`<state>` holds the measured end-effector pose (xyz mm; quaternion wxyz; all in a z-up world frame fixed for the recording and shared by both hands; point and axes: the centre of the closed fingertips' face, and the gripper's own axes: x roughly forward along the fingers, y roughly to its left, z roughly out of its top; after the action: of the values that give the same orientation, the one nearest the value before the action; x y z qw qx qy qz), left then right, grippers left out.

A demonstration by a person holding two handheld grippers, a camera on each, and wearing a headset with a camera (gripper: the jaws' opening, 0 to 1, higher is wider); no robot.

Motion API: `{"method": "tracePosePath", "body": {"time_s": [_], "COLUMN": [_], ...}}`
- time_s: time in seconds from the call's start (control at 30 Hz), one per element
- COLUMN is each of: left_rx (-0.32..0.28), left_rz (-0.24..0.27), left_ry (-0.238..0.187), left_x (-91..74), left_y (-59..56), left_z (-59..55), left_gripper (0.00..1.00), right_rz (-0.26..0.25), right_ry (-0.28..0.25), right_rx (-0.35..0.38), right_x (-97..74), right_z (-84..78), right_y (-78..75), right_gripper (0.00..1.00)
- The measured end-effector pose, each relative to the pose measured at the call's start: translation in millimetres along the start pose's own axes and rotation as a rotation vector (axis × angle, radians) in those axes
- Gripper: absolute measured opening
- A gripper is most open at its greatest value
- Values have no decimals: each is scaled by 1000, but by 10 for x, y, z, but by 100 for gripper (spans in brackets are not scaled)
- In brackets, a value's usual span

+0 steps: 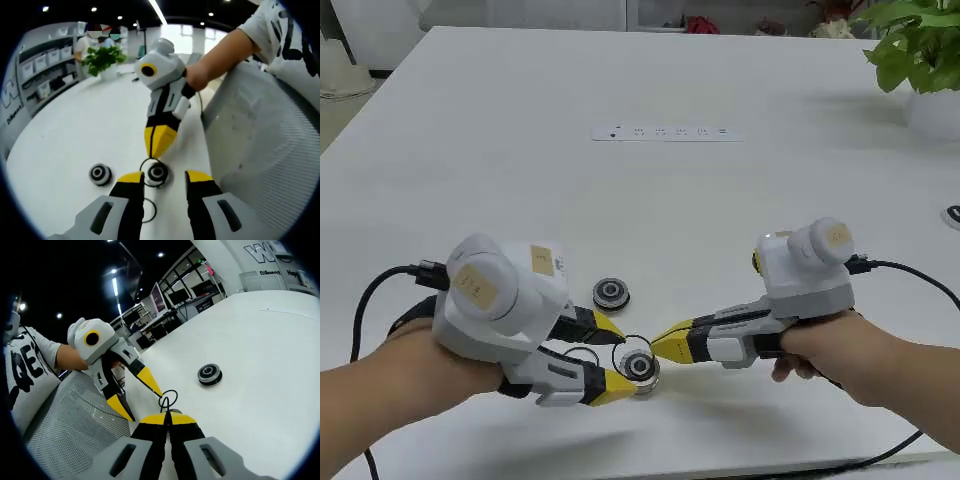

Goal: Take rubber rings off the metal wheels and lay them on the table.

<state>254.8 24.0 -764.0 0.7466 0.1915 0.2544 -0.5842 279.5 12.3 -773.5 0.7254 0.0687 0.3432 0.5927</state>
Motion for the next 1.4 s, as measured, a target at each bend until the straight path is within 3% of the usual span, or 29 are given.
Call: {"method": "tracePosePath", "body": {"time_s": [0.37, 0.77, 1.0, 1.4], "left_rx": [-57, -104, -128, -157], "left_rz": [48, 114, 147, 182], "left_ry": [-48, -68, -78, -77], "left_x": [-243, -453, -537, -640], "left_y": [80, 178, 219, 250], "left_z": [-16, -123, -193, -307], "left_gripper": [44, 56, 61, 62], "right_rz": [20, 50, 61, 60], "right_ry": [-16, -11, 14, 48], "right_rx": [-11, -29, -38, -36], "right_x": [-3, 169, 321, 519], "right_z": [128, 246, 234, 161], "right_y": [74, 151, 179, 163], "right_gripper": [0, 0, 0, 0]}}
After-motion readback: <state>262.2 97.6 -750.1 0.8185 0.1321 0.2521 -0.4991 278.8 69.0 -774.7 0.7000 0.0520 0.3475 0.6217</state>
